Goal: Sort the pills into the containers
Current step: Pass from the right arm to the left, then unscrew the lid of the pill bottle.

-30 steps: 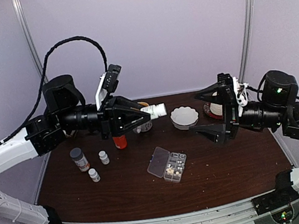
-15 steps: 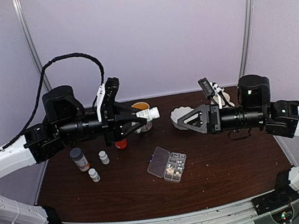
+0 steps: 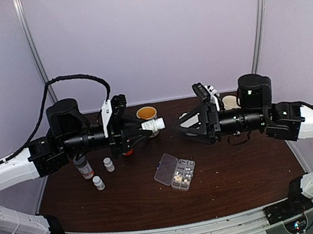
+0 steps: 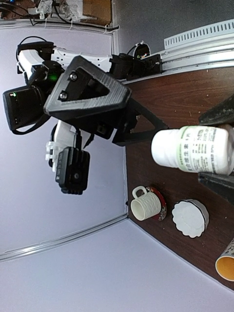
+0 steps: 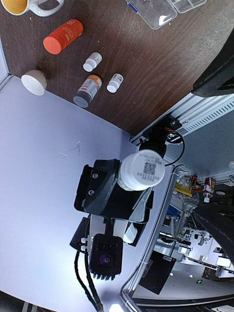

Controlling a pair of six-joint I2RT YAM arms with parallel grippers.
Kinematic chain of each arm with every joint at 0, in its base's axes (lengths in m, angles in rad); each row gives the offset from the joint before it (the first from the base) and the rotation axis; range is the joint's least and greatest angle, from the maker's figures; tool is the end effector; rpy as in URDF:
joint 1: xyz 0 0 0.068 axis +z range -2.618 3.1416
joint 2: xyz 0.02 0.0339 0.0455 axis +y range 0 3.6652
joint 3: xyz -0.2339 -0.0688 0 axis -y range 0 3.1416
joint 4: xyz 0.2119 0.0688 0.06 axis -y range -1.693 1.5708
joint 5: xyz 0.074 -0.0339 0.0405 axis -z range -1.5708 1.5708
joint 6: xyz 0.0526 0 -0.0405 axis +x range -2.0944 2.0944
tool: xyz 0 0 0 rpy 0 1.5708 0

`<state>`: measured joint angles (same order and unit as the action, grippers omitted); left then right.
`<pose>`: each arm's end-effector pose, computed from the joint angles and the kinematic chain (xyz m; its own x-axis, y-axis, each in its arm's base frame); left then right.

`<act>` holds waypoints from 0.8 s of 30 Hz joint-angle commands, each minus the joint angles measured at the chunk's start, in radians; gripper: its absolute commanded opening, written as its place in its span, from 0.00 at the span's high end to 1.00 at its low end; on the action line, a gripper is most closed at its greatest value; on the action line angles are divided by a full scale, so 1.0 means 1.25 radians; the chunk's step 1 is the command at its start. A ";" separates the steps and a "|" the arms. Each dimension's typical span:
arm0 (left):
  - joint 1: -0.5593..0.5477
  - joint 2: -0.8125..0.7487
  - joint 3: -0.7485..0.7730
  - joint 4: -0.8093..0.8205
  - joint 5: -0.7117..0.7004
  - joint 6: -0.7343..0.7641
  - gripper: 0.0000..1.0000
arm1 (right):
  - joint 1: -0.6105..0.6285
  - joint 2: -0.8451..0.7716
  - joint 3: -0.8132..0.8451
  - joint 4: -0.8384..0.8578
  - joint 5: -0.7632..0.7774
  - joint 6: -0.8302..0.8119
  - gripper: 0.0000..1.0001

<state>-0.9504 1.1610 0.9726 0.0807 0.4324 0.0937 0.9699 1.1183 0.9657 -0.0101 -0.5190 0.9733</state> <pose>0.1374 -0.2303 0.3342 0.0296 0.1048 -0.9941 0.9825 0.1799 0.0482 0.1223 0.2246 0.3316 -0.8724 -0.0031 -0.4887 -0.4829 0.1595 0.8610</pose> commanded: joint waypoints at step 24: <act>-0.029 -0.045 -0.040 0.061 0.009 0.131 0.99 | 0.018 0.123 0.083 0.181 -0.097 0.091 0.64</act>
<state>-0.9821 1.1210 0.9268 0.1188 0.4347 0.2379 0.9878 1.2709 1.0477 0.1684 -0.6144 1.0817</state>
